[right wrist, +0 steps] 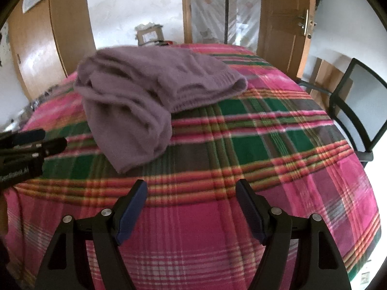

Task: Fold clothes

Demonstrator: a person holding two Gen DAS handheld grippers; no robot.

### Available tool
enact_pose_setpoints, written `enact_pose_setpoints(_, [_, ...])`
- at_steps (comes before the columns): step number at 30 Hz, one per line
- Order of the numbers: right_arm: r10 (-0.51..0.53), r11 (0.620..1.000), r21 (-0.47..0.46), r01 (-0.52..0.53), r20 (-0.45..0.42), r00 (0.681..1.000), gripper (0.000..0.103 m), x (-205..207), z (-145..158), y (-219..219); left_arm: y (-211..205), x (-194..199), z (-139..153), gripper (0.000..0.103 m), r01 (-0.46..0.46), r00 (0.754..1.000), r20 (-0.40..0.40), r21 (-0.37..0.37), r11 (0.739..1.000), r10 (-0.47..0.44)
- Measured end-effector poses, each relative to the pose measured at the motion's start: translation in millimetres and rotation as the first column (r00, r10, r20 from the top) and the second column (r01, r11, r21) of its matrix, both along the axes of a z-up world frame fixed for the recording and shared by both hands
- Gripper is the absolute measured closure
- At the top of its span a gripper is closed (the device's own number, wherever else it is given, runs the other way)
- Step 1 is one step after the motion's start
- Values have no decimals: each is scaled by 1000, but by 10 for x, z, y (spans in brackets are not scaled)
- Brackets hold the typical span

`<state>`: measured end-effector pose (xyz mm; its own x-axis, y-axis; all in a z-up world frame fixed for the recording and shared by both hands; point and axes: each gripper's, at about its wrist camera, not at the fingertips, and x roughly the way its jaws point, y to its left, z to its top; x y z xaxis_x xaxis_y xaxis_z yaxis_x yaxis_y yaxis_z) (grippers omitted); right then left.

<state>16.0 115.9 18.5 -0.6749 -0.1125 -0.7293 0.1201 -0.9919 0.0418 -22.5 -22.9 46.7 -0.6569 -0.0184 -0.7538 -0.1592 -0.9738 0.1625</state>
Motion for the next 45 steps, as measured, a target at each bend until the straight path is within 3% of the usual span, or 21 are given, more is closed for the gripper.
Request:
enact_pose_setpoints(5, [3,999,-34,-5,-68,998,26,-115,491,213,59,36,490,38,128,981,-132,-116,985,-143])
enact_pose_setpoints(8, [-1,1000,-26,-3,-147,989,26,-172,876,314,221,20,774,38,213,938,-234,-194,958,-256])
enact_pose_setpoints(11, [8,999,-47,-17,-190,982,26,-232,1078,346,427,-22,902,38,301,881,-297,-251,920,-369])
enact_pose_setpoints(13, [9,997,-70,-22,-176,984,26,-301,1068,357,626,-80,836,38,399,839,-276,-276,875,-470])
enact_pose_setpoints(18, [52,997,-52,-56,-72,996,26,-440,763,308,886,-278,595,38,507,781,-206,-342,791,-590])
enact_pose_setpoints(26, [57,997,-53,-57,-8,998,26,-646,455,422,1103,-457,401,38,608,716,-139,-355,710,-684])
enact_pose_setpoints(29, [94,992,-86,-93,9,996,26,-712,399,423,1139,-460,352,38,637,699,-117,-346,689,-705])
enact_pose_setpoints(39, [173,979,-115,-166,54,983,26,-879,217,353,1242,-612,194,38,668,689,-57,-336,664,-722])
enact_pose_setpoints(45, [178,975,-145,-170,47,983,26,-868,222,417,1106,-639,229,38,722,655,-34,-268,638,-755])
